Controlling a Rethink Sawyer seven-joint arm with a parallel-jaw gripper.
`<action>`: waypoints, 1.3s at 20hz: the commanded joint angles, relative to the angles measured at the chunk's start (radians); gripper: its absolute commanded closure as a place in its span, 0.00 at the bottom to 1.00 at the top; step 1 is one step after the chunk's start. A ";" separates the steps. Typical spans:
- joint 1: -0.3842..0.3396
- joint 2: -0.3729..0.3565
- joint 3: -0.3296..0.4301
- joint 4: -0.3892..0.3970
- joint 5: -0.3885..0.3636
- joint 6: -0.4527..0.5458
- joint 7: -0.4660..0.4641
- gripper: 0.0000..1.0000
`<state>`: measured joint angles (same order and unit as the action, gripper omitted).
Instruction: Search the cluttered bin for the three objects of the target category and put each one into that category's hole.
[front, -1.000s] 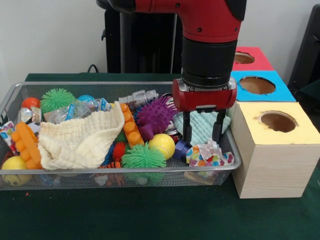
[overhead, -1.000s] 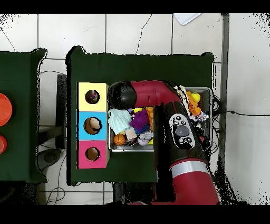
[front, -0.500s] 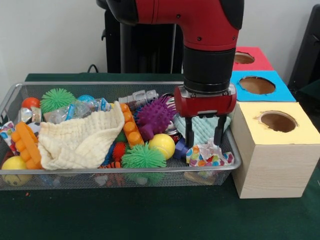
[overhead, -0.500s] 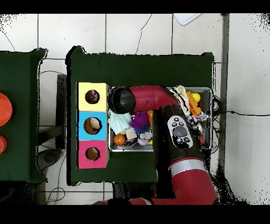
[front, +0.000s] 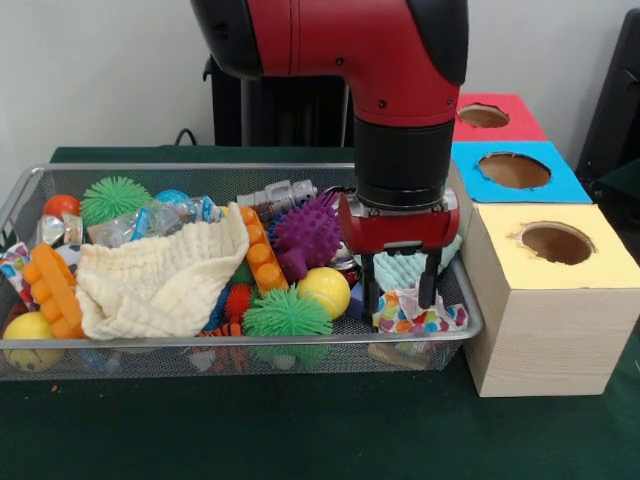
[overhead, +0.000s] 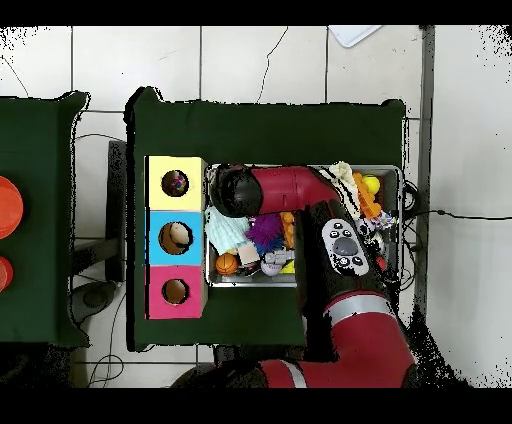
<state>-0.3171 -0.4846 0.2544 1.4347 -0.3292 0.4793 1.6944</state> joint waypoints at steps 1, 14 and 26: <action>-0.007 0.086 0.020 0.030 -0.069 -0.034 -0.001 0.00; 0.010 0.077 0.023 0.084 -0.027 -0.022 0.049 0.00; 0.025 -0.017 0.019 0.218 0.004 -0.006 0.090 0.00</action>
<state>-0.2926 -0.4675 0.2546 1.5404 -0.3288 0.4608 1.6944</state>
